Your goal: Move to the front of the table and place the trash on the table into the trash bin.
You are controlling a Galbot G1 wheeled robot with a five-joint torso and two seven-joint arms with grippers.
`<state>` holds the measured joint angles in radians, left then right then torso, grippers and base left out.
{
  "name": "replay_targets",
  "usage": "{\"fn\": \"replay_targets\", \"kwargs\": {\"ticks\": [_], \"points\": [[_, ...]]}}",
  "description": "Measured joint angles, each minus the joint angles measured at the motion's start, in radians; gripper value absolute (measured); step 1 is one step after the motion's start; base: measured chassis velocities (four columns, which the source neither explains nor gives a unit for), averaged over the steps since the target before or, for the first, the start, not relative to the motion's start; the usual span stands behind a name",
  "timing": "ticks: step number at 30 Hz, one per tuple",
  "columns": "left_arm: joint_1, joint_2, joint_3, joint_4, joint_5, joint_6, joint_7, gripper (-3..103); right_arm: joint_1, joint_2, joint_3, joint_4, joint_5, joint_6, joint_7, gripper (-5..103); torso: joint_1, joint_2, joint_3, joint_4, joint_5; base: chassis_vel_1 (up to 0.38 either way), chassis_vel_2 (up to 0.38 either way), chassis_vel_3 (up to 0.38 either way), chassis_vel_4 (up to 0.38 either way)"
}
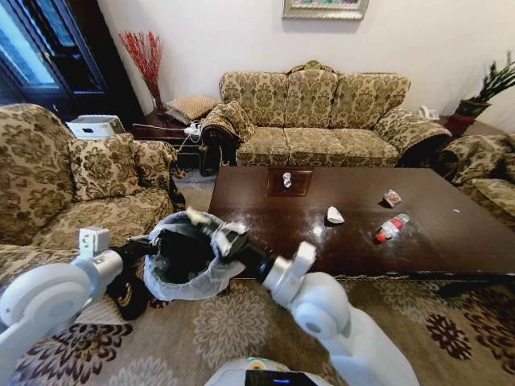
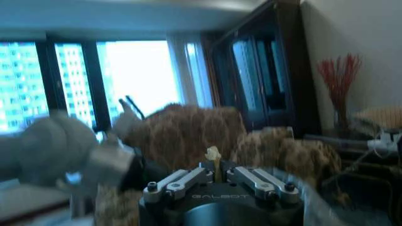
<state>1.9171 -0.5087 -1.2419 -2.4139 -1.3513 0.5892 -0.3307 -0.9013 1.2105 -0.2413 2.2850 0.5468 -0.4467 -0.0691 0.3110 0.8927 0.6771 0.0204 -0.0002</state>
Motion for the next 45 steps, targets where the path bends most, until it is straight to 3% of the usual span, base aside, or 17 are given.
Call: {"fn": "replay_targets", "kwargs": {"ticks": [2, 4, 8, 9, 11, 12, 15, 17, 18, 19, 20, 23, 27, 34, 45], "points": [[0.000, -0.008, 0.003, -0.004, 0.002, 0.000, 0.001, 2, 0.006, 0.011, -0.022, -0.028, -0.025, -0.007, -0.007, 15, 0.000, 0.000, 0.000, 0.0000, 0.0000, 0.000, 0.000, 0.000, 0.000], [0.000, -0.010, 0.003, -0.005, 0.002, 0.000, 0.001, 2, 0.009, 0.013, -0.027, -0.032, -0.027, -0.008, -0.007, 15, 0.000, 0.000, 0.000, 0.0000, 0.0001, 0.000, 0.000, 0.000, 0.000], [0.000, -0.021, 0.004, -0.006, 0.005, -0.002, 0.002, 2, 0.027, 0.010, -0.027, -0.034, -0.017, -0.003, -0.007, 36, 0.000, 0.000, 0.000, 0.0000, 0.0001, 0.000, 0.000, 0.000, 0.000], [0.000, -0.021, 0.004, -0.006, 0.005, -0.002, 0.002, 2, 0.027, 0.010, -0.027, -0.034, -0.017, -0.003, -0.007, 36, 0.000, 0.000, 0.000, 0.0000, 0.0001, 0.000, 0.000, 0.000, 0.000], [-0.001, -0.025, 0.009, -0.006, 0.007, -0.004, 0.003, 2, 0.027, 0.011, -0.001, -0.022, -0.004, 0.032, -0.009, 47, 0.000, 0.000, 0.000, 0.0000, 0.0001, 0.000, 0.000, 0.000, 0.000], [-0.001, -0.025, 0.009, -0.006, 0.007, -0.004, 0.003, 2, 0.027, 0.011, -0.001, -0.022, -0.004, 0.032, -0.009, 47, 0.000, 0.000, 0.000, 0.0000, 0.0001, 0.000, 0.000, 0.000, 0.000], [-0.002, -0.034, 0.010, -0.005, 0.008, -0.006, 0.004, 2, 0.034, 0.032, 0.084, -0.010, 0.043, 0.126, 0.041, 58, 0.000, 0.000, 0.000, -0.0001, 0.0006, 0.000, 0.000, 0.000, 0.000], [-0.003, -0.046, 0.007, 0.005, 0.025, -0.015, 0.013, 2, 0.023, 0.026, 0.227, -0.023, 0.099, 0.194, 0.121, 69, 0.000, 0.000, 0.000, 0.0002, 0.0002, 0.000, 0.000, 0.000, 0.000], [-0.003, -0.046, 0.007, 0.005, 0.025, -0.015, 0.013, 2, 0.023, 0.026, 0.227, -0.023, 0.099, 0.194, 0.121, 69, 0.000, 0.000, 0.000, 0.0002, 0.0002, 0.000, 0.000, 0.000, 0.000], [-0.007, -0.051, 0.001, 0.011, 0.028, -0.019, 0.015, 2, -0.004, 0.011, 0.297, -0.055, 0.113, 0.213, 0.146, 69, 0.000, 0.000, 0.000, 0.0002, 0.0000, 0.000, 0.000, 0.000, 0.000], [-0.010, -0.056, -0.006, 0.014, 0.028, -0.022, 0.018, 2, -0.034, -0.004, 0.359, -0.096, 0.117, 0.216, 0.174, 79, 0.000, 0.000, 0.000, 0.0001, 0.0004, 0.000, 0.000, 0.000, 0.000], [-0.013, -0.063, -0.011, 0.015, 0.029, -0.027, 0.023, 2, -0.068, -0.016, 0.430, -0.168, 0.116, 0.225, 0.203, 85, 0.000, 0.000, 0.000, -0.0003, 0.0004, 0.000, 0.000, 0.000, 0.000], [-0.026, -0.092, 0.022, 0.001, 0.052, -0.030, 0.028, 2, -0.075, 0.007, 0.509, -0.374, 0.125, 0.310, 0.233, 98, 0.000, 0.000, 0.000, -0.0003, 0.0005, 0.000, 0.000, 0.000, 0.000], [-0.019, -0.129, 0.038, -0.014, 0.079, -0.032, 0.042, 2, -0.012, 0.042, 0.513, -0.676, 0.011, 0.401, 0.271, 100, 0.000, 0.000, 0.000, 0.0000, 0.0002, -0.015, 0.016, 0.014, -0.016], [-0.013, -0.140, 0.037, -0.018, 0.082, -0.035, 0.045, 2, 0.023, 0.066, 0.504, -0.759, -0.009, 0.396, 0.290, 100, 0.000, 0.000, 0.000, 0.0000, 0.0002, -0.150, 0.148, 0.157, -0.140]]}}
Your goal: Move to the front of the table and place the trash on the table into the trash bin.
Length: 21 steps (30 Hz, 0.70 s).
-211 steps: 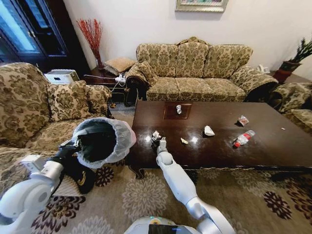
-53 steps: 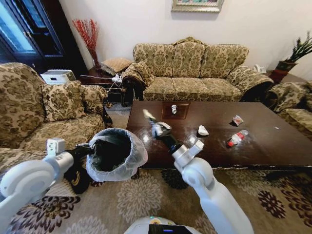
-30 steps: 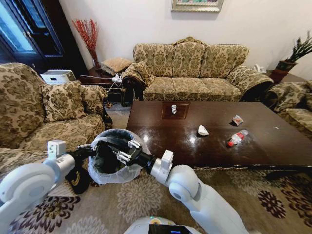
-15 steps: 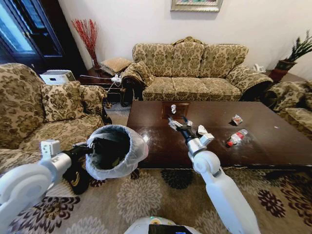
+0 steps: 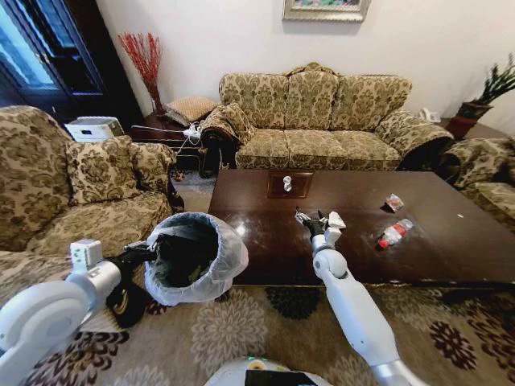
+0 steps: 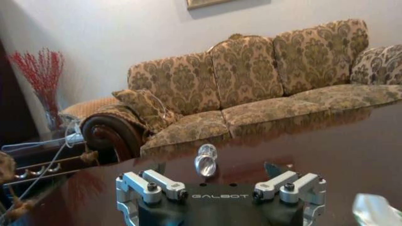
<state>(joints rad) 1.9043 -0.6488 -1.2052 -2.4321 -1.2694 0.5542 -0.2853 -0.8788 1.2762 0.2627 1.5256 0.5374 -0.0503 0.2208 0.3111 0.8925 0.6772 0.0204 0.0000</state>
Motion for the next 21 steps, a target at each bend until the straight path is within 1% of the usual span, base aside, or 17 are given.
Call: {"fn": "replay_targets", "kwargs": {"ticks": [1, 3, 4, 8, 11, 12, 14, 16, 20, 21], "points": [[-0.002, -0.002, 0.004, 0.001, 0.002, 0.000, 0.000, 2, 0.002, 0.000, -0.001, -0.008, -0.004, 0.003, -0.001, 100, 0.000, 0.000, 0.000, 0.0000, 0.0006, -0.256, 0.249, 0.266, -0.270], [-0.003, -0.003, 0.007, 0.003, 0.003, 0.000, 0.001, 2, 0.003, 0.000, -0.003, -0.011, -0.008, 0.007, -0.002, 100, 0.000, 0.000, 0.000, 0.0000, 0.0003, -0.256, 0.257, 0.280, -0.270], [-0.006, -0.004, 0.011, 0.004, 0.005, -0.001, 0.002, 2, 0.006, 0.001, -0.008, -0.020, -0.027, 0.014, 0.008, 100, 0.000, 0.000, 0.000, -0.0001, -0.0003, -0.305, 0.277, 0.306, -0.306], [-0.009, -0.010, 0.017, 0.007, 0.009, -0.003, 0.003, 2, 0.021, 0.010, -0.011, -0.038, -0.065, 0.024, 0.045, 100, 0.001, 0.000, 0.000, -0.0001, -0.0001, -0.265, 0.249, 0.275, -0.268], [-0.008, -0.013, 0.018, 0.008, 0.013, -0.004, 0.007, 2, 0.028, 0.009, -0.010, -0.044, -0.063, 0.026, 0.047, 100, 0.002, 0.000, 0.001, -0.0001, 0.0001, -0.183, 0.183, 0.192, -0.181], [-0.007, -0.015, 0.020, 0.009, 0.019, -0.006, 0.012, 2, 0.035, 0.008, -0.009, -0.052, -0.052, 0.025, 0.039, 100, 0.002, 0.000, 0.001, -0.0002, 0.0002, -0.112, 0.159, 0.022, -0.044], [-0.008, -0.016, 0.025, 0.011, 0.023, -0.008, 0.015, 2, 0.044, 0.006, -0.002, -0.056, -0.035, -0.007, 0.013, 100, 0.002, 0.000, 0.001, -0.0002, 0.0000, -0.065, 0.076, 0.009, -0.007], [-0.009, -0.016, 0.028, 0.012, 0.024, -0.009, 0.015, 2, 0.052, 0.005, 0.000, -0.065, -0.029, -0.019, 0.001, 100, 0.001, 0.000, 0.001, -0.0003, -0.0001, -0.032, 0.038, -0.002, -0.003], [-0.013, -0.015, 0.035, 0.013, 0.025, -0.010, 0.017, 2, 0.081, 0.012, -0.004, -0.109, -0.029, -0.017, -0.019, 100, -0.002, 0.000, -0.001, -0.0002, -0.0002, 0.000, 0.000, 0.000, 0.000], [-0.013, -0.015, 0.036, 0.013, 0.025, -0.010, 0.017, 2, 0.091, 0.018, -0.006, -0.122, -0.030, -0.015, -0.020, 100, -0.002, 0.001, -0.001, 0.0002, 0.0000, 0.000, 0.000, 0.000, 0.000]]}}
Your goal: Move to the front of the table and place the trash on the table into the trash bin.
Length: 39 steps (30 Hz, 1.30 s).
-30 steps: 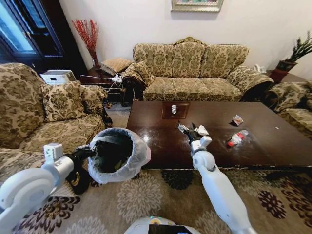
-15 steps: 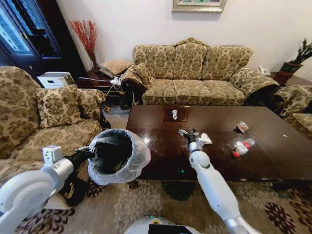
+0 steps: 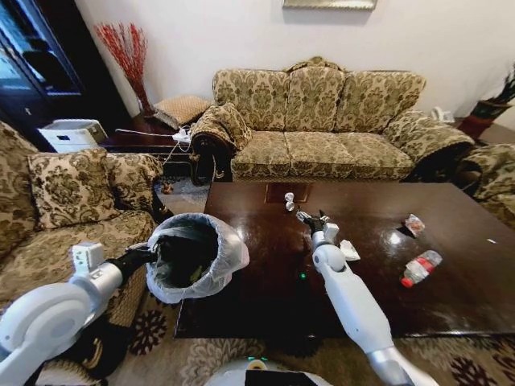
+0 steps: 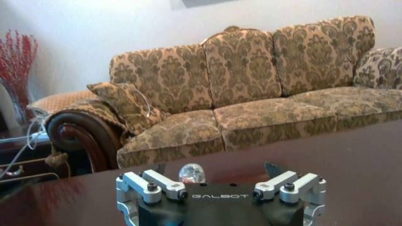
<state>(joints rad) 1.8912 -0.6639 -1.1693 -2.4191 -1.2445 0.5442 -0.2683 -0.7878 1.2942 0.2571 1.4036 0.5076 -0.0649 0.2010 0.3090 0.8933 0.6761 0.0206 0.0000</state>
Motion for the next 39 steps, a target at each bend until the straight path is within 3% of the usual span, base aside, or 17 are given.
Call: {"fn": "replay_targets", "kwargs": {"ticks": [19, 32, 39], "points": [[0.001, 0.005, 0.019, 0.004, 0.010, -0.010, 0.003, 2, 0.088, 0.031, -0.012, -0.138, -0.010, 0.014, -0.011, 100, 0.001, -0.001, 0.001, -0.0004, -0.0001, -0.034, 0.038, 0.036, -0.040], [-0.006, 0.020, 0.040, 0.015, 0.016, -0.015, 0.003, 2, 0.217, 0.120, -0.041, -0.379, -0.021, 0.011, -0.074, 100, 0.002, -0.001, 0.001, -0.0002, 0.0000, 0.000, 0.000, 0.000, 0.000], [-0.018, 0.028, 0.054, 0.034, 0.019, -0.019, 0.005, 2, 0.277, 0.168, -0.044, -0.518, -0.095, 0.069, -0.108, 100, 0.002, -0.001, 0.001, -0.0002, -0.0001, 0.000, 0.000, 0.000, 0.000]]}}
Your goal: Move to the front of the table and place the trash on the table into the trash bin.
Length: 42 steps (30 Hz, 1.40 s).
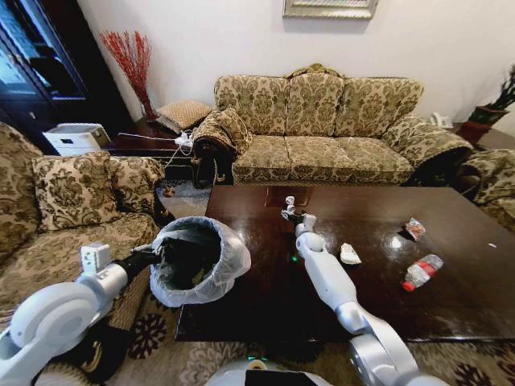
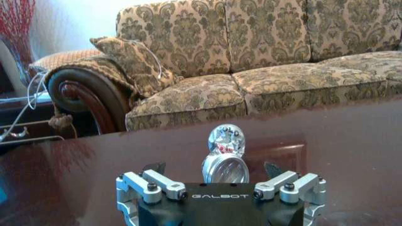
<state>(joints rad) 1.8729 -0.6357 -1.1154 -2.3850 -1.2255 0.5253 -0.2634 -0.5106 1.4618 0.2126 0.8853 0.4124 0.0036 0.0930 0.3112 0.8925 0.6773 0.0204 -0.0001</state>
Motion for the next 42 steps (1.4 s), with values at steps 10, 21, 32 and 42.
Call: {"fn": "replay_targets", "kwargs": {"ticks": [10, 21, 32, 42], "points": [[-0.018, 0.014, 0.022, 0.027, 0.003, -0.005, 0.003, 2, 0.068, 0.018, -0.004, -0.101, -0.008, 0.038, -0.014, 100, 0.000, 0.000, 0.000, 0.0000, 0.0000, 0.000, 0.000, 0.000, 0.000], [-0.034, 0.018, 0.049, 0.042, 0.004, -0.012, 0.004, 2, 0.134, 0.034, -0.007, -0.173, 0.002, 0.007, -0.035, 100, 0.000, 0.000, 0.000, 0.0000, 0.0002, 0.000, 0.000, 0.000, 0.000], [-0.031, 0.008, 0.051, 0.041, 0.014, -0.013, 0.007, 2, 0.148, 0.037, -0.002, -0.216, 0.004, -0.042, -0.049, 71, 0.000, 0.000, 0.000, 0.0000, 0.0003, 0.000, 0.000, 0.000, 0.000], [-0.027, 0.005, 0.051, 0.037, 0.019, -0.013, 0.009, 2, 0.136, 0.028, -0.001, -0.212, 0.006, -0.046, -0.054, 46, 0.000, 0.000, 0.000, 0.0000, 0.0000, 0.000, 0.000, 0.000, 0.000]]}}
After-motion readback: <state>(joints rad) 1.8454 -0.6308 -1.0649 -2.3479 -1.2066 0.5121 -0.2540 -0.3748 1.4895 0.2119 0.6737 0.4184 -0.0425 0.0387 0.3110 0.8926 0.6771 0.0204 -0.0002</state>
